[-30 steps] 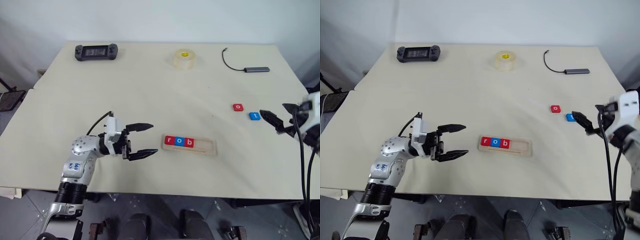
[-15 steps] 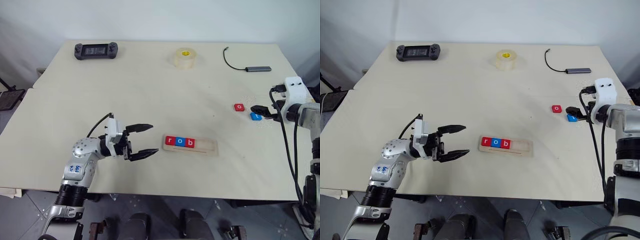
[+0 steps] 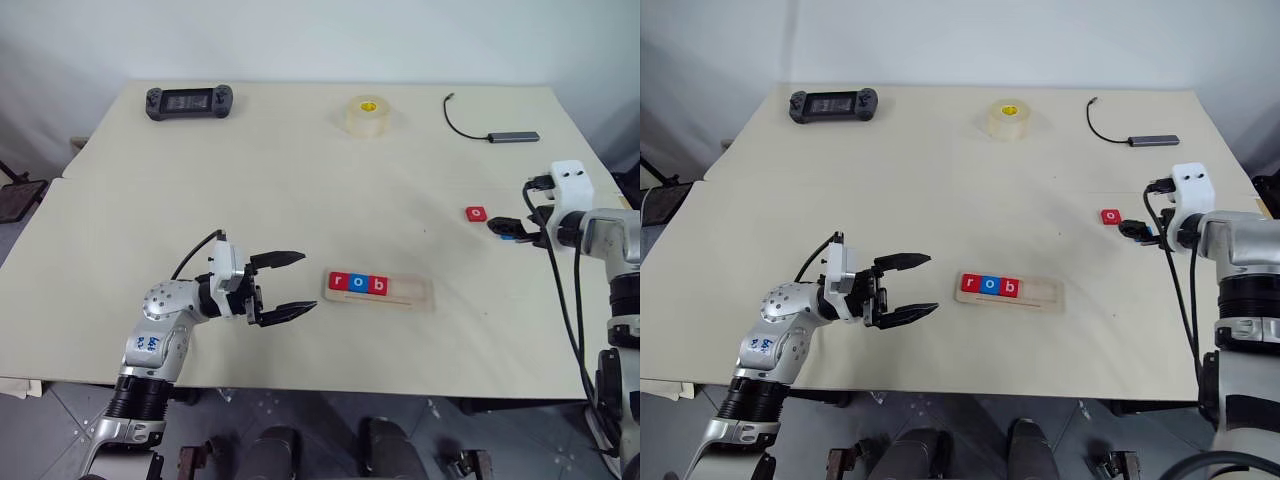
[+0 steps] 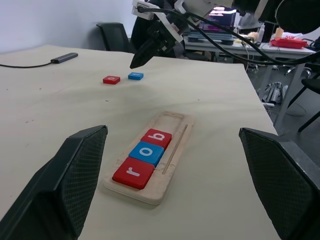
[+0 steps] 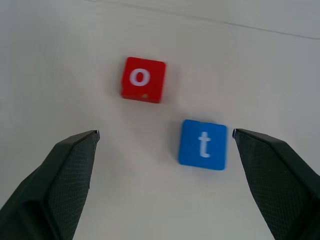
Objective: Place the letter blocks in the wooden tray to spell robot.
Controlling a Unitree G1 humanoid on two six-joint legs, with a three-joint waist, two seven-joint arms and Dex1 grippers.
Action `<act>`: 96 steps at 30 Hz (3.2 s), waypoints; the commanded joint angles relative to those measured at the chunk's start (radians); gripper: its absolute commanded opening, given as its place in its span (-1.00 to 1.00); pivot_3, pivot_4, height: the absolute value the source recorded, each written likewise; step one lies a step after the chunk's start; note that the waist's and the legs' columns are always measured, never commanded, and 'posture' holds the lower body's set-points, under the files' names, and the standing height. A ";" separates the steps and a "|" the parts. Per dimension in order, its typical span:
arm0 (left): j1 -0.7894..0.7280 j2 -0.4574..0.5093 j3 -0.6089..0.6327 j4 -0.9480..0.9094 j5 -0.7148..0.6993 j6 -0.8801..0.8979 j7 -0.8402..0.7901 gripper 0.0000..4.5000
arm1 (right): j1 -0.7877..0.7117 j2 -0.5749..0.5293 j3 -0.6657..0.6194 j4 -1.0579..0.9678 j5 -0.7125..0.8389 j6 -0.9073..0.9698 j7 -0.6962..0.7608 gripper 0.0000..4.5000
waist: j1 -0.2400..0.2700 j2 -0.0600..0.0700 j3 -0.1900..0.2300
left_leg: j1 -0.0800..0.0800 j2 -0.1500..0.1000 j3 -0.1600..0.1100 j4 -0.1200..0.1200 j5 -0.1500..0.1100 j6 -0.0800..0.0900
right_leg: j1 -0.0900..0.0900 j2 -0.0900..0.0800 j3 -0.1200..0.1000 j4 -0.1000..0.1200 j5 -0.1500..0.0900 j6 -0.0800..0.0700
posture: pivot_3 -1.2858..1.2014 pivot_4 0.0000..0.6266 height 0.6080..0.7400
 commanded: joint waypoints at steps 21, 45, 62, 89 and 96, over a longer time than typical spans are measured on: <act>-0.017 -0.019 0.009 -0.006 -0.007 -0.039 -0.008 1.00 | -0.287 0.191 -0.015 0.495 -0.129 -0.256 -0.284 0.01 | -0.012 0.000 0.000 | 0.000 -0.001 0.000 -0.001 0.000 0.000 | 0.000 0.000 -0.001 0.001 0.000 0.000 | 0.03 -0.52 1.00; -0.045 -0.026 -0.014 0.043 -0.012 -0.033 -0.058 1.00 | 0.468 0.327 -0.363 -1.124 0.064 0.643 -0.325 -0.35 | 0.006 0.001 0.000 | -0.001 0.000 -0.002 -0.001 0.000 0.000 | 0.000 0.000 0.000 0.001 0.000 0.000 | 0.03 -0.52 1.00; -0.080 -0.041 -0.021 0.072 -0.007 -0.032 -0.080 1.00 | 0.703 0.092 -0.307 -1.201 0.193 0.510 -0.087 0.62 | 0.004 0.001 -0.001 | 0.002 -0.004 -0.001 0.000 0.000 0.002 | 0.001 -0.001 0.002 0.000 0.000 0.000 | 0.03 -0.52 1.00; -0.040 -0.021 -0.011 -0.011 -0.015 -0.014 -0.057 1.00 | 0.359 -0.221 0.250 -0.205 -0.139 -0.814 0.829 0.19 | 0.006 -0.001 0.000 | 0.002 -0.002 0.000 0.002 0.000 0.002 | 0.003 -0.001 0.000 -0.002 0.001 0.002 | 0.03 -0.52 1.00; -0.048 -0.020 -0.010 -0.006 -0.013 -0.014 -0.059 1.00 | 0.332 -0.224 0.233 -0.263 -0.130 -0.806 0.832 -0.35 | 0.005 -0.001 0.000 | 0.002 -0.002 -0.001 0.002 0.000 0.002 | 0.003 -0.001 0.000 -0.002 0.001 0.002 | 0.03 -0.52 1.00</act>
